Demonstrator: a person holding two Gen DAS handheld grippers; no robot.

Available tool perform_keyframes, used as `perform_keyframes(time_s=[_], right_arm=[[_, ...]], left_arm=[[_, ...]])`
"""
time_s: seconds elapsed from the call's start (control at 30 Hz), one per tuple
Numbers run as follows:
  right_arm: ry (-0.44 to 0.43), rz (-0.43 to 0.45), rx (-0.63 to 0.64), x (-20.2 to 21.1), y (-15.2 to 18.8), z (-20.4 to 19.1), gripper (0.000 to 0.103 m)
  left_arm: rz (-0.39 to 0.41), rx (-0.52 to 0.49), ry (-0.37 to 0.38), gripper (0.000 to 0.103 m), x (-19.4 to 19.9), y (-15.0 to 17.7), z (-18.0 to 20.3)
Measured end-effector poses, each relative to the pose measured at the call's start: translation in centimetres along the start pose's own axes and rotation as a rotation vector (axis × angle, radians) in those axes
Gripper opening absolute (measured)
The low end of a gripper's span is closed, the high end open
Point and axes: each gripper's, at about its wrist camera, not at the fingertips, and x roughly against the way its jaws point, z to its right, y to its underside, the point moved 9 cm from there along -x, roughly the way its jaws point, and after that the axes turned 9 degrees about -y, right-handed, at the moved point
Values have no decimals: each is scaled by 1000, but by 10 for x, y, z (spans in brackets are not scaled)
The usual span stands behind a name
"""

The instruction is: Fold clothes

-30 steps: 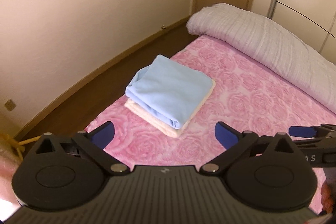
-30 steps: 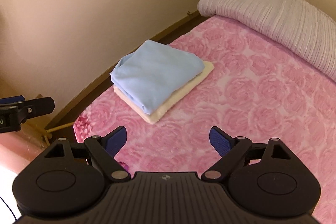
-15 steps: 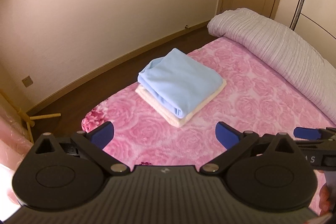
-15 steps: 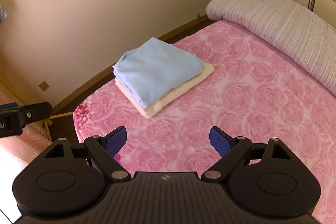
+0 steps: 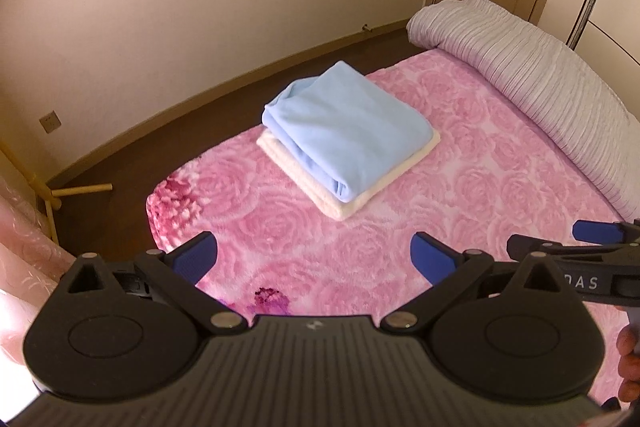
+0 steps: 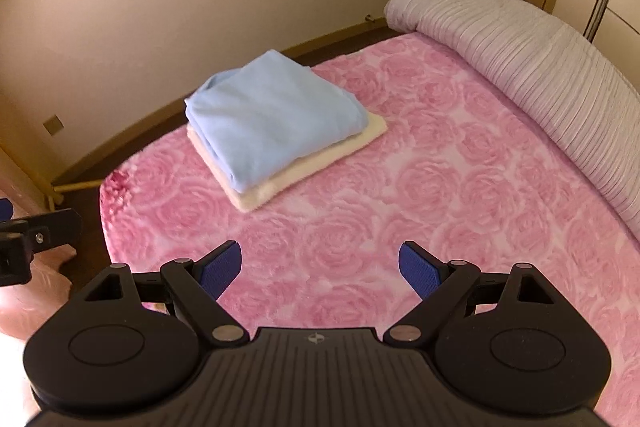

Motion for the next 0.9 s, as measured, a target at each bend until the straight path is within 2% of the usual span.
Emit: perform_keyframes(time_s=[0.2,0.43,0.9], right_arm=[[29,-33,-5,-16,-7,6,89],[17,-57,-66,-34,-15,14,89],[9,-128,-87,-67,-27,15,89]], left_arm=[[-37,-2,12,102,-23,-6,2],[-83,-11,22,102,-48,-10,6],[-134,-7,22,102,-83,-18,8]])
